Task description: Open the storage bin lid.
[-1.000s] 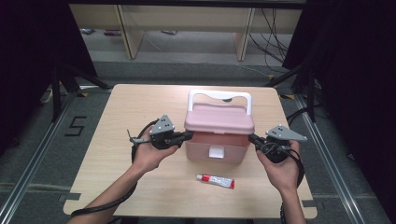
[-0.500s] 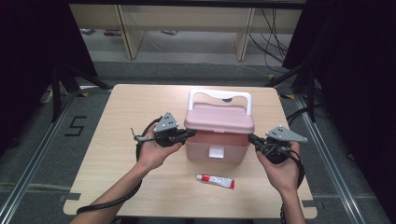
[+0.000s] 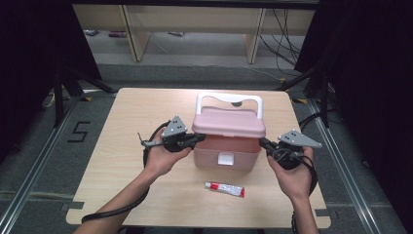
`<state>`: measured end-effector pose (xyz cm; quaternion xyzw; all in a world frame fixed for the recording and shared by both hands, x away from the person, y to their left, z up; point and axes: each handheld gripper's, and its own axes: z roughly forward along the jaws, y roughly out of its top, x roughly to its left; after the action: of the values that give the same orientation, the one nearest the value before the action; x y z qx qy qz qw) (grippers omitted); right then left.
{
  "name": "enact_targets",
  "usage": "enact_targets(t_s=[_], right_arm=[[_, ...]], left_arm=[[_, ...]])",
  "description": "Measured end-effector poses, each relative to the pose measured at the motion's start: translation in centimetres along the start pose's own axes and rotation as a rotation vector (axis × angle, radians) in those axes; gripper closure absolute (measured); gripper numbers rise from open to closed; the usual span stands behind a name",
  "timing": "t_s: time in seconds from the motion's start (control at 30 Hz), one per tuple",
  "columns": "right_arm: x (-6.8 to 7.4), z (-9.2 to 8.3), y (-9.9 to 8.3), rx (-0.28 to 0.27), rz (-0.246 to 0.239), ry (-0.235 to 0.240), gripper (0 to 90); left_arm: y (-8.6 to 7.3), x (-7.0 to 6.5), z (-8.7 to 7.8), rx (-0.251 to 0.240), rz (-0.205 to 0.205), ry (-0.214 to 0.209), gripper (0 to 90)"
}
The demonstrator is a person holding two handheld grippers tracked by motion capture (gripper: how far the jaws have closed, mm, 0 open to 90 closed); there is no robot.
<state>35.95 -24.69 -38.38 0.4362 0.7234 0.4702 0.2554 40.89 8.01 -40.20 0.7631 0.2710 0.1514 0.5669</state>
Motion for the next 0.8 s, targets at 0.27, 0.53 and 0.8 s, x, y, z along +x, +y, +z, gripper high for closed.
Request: enact_targets(t_s=[0.27,0.53,0.8], right_arm=[[-0.1,0.5,1.1,-0.028,-0.030,-0.010,90.0],[-0.1,0.7,1.7,-0.034,-0.032,-0.017,90.0],[-0.2,0.8,2.5,-0.042,-0.028,-0.013,90.0]], left_arm=[[-1.6,-1.8,-0.6,-0.037,-0.001,-0.036,89.5],[-2.6,-3.9,1.0,-0.020,0.064,-0.108,89.4],[-3.9,-4.8,3.8,0.002,0.106,-0.145,89.4]])
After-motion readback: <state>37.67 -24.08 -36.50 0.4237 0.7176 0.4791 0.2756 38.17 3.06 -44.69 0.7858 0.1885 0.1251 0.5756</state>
